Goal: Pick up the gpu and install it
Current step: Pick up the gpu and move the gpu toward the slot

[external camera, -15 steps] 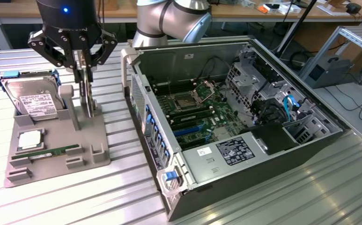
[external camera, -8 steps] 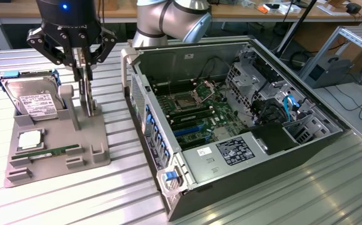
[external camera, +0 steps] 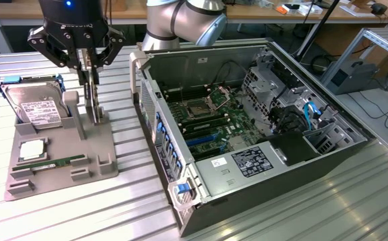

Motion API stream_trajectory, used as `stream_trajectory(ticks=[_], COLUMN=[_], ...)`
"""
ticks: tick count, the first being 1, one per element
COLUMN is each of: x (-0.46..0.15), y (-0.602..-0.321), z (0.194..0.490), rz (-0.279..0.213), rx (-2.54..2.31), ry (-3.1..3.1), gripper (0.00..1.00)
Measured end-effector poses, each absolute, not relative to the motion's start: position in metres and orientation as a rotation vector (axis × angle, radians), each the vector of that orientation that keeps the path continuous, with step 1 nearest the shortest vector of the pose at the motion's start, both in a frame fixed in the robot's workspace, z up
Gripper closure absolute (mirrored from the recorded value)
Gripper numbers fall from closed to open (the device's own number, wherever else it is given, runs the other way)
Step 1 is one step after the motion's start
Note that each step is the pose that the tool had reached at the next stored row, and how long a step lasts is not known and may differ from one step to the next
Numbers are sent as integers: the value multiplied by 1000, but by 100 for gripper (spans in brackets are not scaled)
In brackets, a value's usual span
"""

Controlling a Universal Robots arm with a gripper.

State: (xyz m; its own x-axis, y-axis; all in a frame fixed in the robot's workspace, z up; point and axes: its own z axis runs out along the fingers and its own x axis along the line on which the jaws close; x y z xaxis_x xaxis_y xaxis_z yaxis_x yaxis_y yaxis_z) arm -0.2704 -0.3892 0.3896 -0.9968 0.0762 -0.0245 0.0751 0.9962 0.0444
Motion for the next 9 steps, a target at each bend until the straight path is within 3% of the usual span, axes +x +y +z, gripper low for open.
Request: stream_trajectory(ticks=[9], x=[-270], y=[-389], z=[394], rz=[68], rx=[118], ry=[3112], gripper=[73])
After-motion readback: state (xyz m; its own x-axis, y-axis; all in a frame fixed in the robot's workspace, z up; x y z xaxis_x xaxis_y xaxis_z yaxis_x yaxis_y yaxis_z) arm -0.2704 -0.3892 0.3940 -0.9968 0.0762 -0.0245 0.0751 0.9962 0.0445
